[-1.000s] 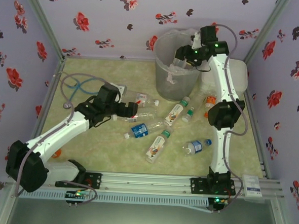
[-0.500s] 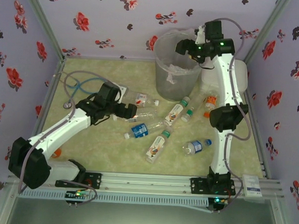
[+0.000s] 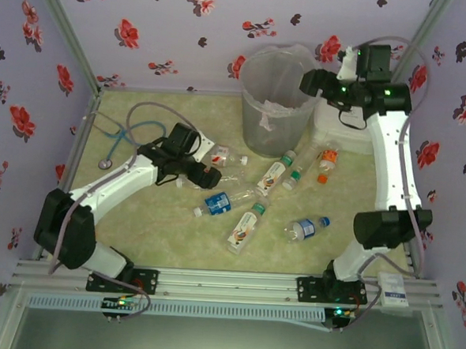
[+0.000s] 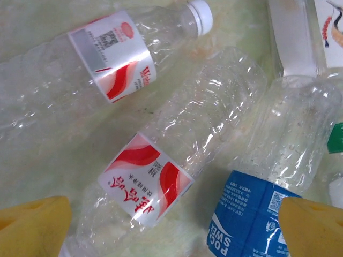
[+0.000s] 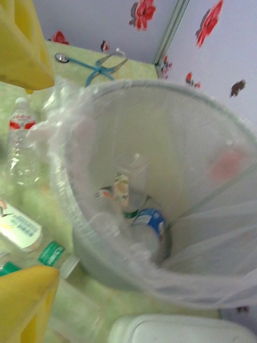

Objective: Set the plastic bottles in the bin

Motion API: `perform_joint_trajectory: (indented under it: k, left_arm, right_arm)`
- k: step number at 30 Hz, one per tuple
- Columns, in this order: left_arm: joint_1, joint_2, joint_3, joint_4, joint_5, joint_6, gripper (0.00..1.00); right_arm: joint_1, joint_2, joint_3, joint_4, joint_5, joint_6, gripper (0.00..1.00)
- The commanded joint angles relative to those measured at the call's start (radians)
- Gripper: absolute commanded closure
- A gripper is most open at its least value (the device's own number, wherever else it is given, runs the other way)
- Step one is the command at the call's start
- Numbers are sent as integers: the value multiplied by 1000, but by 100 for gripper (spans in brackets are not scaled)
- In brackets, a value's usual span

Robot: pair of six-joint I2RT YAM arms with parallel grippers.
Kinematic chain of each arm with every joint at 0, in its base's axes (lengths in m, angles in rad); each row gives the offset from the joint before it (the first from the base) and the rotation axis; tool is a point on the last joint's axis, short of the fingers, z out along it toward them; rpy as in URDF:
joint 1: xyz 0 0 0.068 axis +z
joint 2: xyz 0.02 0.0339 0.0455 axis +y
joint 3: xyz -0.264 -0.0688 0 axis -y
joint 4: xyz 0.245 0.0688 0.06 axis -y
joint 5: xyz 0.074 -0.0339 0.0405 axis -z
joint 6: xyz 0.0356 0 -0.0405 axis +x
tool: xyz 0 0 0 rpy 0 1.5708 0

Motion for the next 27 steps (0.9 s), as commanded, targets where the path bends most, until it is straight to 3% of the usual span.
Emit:
perform_joint_trajectory:
  k: [1,8,19,27]
  left_arm:
    - [8,52,56,-65,51,137,0]
    - [21,103,63,-142,45,274,5]
    - [61,161,21,-126,-84,300,6]
    - [64,195,8,-125,-78,319,22]
  right_arm:
    - [-16,-101,-139,63,29,-14,13]
    - [-30,-240,-315,62,41,-20,0]
    - [-30,-284,-409,108,18,11,1]
    - [-30,-277,-422,129,17,21,1]
